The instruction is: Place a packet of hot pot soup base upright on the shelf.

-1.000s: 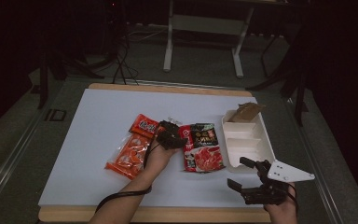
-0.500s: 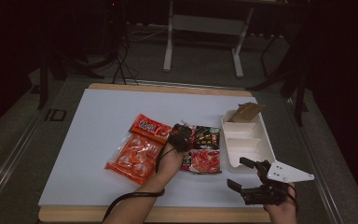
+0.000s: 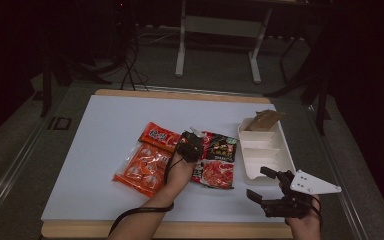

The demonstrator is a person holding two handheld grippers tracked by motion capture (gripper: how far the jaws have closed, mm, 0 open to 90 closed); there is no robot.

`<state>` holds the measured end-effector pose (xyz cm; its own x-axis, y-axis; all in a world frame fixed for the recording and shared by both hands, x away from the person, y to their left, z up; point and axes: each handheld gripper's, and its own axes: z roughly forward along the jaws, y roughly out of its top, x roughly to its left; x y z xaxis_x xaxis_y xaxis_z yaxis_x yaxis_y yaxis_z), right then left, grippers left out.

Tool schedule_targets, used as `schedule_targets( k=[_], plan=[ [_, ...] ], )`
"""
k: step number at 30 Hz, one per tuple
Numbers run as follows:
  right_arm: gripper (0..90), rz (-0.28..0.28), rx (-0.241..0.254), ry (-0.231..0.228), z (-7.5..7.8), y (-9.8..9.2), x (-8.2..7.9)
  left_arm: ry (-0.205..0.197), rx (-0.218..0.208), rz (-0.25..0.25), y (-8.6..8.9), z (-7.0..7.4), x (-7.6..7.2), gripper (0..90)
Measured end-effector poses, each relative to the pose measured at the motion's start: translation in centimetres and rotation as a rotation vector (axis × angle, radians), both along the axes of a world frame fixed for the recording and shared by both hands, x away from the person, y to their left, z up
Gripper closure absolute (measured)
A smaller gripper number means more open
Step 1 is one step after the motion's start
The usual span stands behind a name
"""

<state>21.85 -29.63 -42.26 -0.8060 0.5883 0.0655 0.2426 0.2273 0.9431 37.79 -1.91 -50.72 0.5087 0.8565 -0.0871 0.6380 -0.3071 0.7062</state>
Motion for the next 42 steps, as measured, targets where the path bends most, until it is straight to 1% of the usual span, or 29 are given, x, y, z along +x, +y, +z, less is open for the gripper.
schedule_targets(
  k=[3,10,11,13,14,15,16,18,19,20,21,24,25,27,28,29,30,31,32,33,34,35,36,37,38,39,40,41,42],
  plan=[
    [14.1,-0.009,0.004,-0.010,0.1,-0.2,0.0,-0.053,-0.013,-0.007,0.5,1.1,-0.6,89.5],
    [14.1,-0.018,0.009,-0.015,0.3,-0.4,0.0,-0.104,-0.033,-0.042,1.3,2.6,-1.8,89.9],
    [14.1,-0.018,0.009,-0.014,0.3,-0.4,0.0,-0.110,-0.048,-0.042,1.4,2.8,-1.9,89.9],
    [14.1,-0.020,0.010,-0.014,0.3,-0.5,0.1,-0.131,-0.056,-0.058,1.6,3.3,-2.3,89.9],
    [14.1,-0.020,0.011,-0.014,0.4,-0.5,0.1,-0.145,-0.077,-0.060,1.7,3.6,-2.6,90.0],
    [14.1,-0.020,0.011,-0.014,0.4,-0.5,0.1,-0.145,-0.077,-0.060,1.7,3.6,-2.6,90.0],
    [14.1,-0.024,0.012,-0.017,0.4,-0.6,0.1,-0.180,-0.073,-0.086,1.7,4.4,-3.4,90.0],
    [14.1,-0.030,0.018,-0.017,0.4,-0.6,0.1,-0.187,-0.067,-0.093,1.7,4.6,-3.5,90.0],
    [14.1,-0.030,0.018,-0.017,0.4,-0.6,0.1,-0.190,-0.079,-0.101,1.8,4.9,-3.8,90.0],
    [14.1,-0.033,0.027,-0.016,0.5,-0.7,0.1,-0.201,-0.085,-0.102,2.0,5.1,-4.1,90.0],
    [14.1,-0.033,0.027,-0.016,0.5,-0.7,0.1,-0.201,-0.085,-0.102,2.0,5.1,-4.1,90.0],
    [14.6,-0.043,0.043,-0.031,0.7,-0.9,0.0,-0.240,-0.097,-0.121,2.5,5.8,-5.1,90.0],
    [14.6,-0.044,0.042,-0.032,0.8,-0.9,0.0,-0.244,-0.104,-0.119,2.7,6.1,-5.3,89.9],
    [14.6,-0.069,0.016,-0.052,0.9,-1.0,0.0,-0.253,-0.117,-0.118,3.0,6.4,-5.6,90.0],
    [14.1,-0.078,0.017,-0.060,1.0,-1.0,0.0,-0.255,-0.123,-0.122,3.2,6.5,-5.7,89.9],
    [13.5,-0.085,0.011,-0.054,1.1,-1.1,0.1,-0.269,-0.127,-0.119,3.4,6.6,-5.9,89.9],
    [13.5,-0.089,0.002,-0.046,1.1,-1.1,0.2,-0.270,-0.134,-0.132,3.6,6.8,-6.0,89.9],
    [13.5,-0.100,-0.007,-0.054,1.2,-1.1,0.2,-0.272,-0.149,-0.140,3.8,6.9,-6.1,89.9],
    [13.5,-0.108,-0.017,-0.050,1.2,-1.1,0.3,-0.286,-0.152,-0.142,4.0,7.0,-6.3,89.9],
    [13.5,-0.108,-0.017,-0.050,1.2,-1.1,0.3,-0.286,-0.152,-0.142,4.0,7.0,-6.3,89.9],
    [13.5,-0.103,-0.010,-0.033,1.2,-1.1,0.4,-0.290,-0.182,-0.163,4.4,7.3,-6.6,89.9],
    [13.5,-0.112,0.007,0.004,1.3,-1.1,0.6,-0.300,-0.188,-0.163,4.5,7.4,-6.7,89.9],
    [13.3,-0.114,0.012,0.012,1.3,-1.1,0.7,-0.301,-0.197,-0.168,4.6,7.6,-6.8,89.9],
    [11.9,-0.111,0.014,0.022,1.3,-1.1,0.8,-0.293,-0.222,-0.180,4.8,7.7,-6.9,89.9],
    [10.8,-0.114,0.010,0.029,1.2,-1.0,1.0,-0.306,-0.233,-0.174,4.9,7.9,-7.1,90.0],
    [10.6,-0.105,0.020,0.033,1.2,-1.1,1.1,-0.307,-0.248,-0.180,5.0,8.0,-7.2,90.0],
    [10.2,-0.093,0.036,0.049,1.1,-1.1,1.3,-0.304,-0.280,-0.181,5.3,8.2,-7.3,89.9],
    [10.2,-0.114,0.041,0.054,1.1,-1.1,1.4,-0.316,-0.293,-0.179,5.4,8.3,-7.4,90.0],
    [10.2,-0.115,0.042,0.060,1.1,-1.1,1.6,-0.325,-0.304,-0.187,5.5,8.5,-7.6,90.0]
  ],
)
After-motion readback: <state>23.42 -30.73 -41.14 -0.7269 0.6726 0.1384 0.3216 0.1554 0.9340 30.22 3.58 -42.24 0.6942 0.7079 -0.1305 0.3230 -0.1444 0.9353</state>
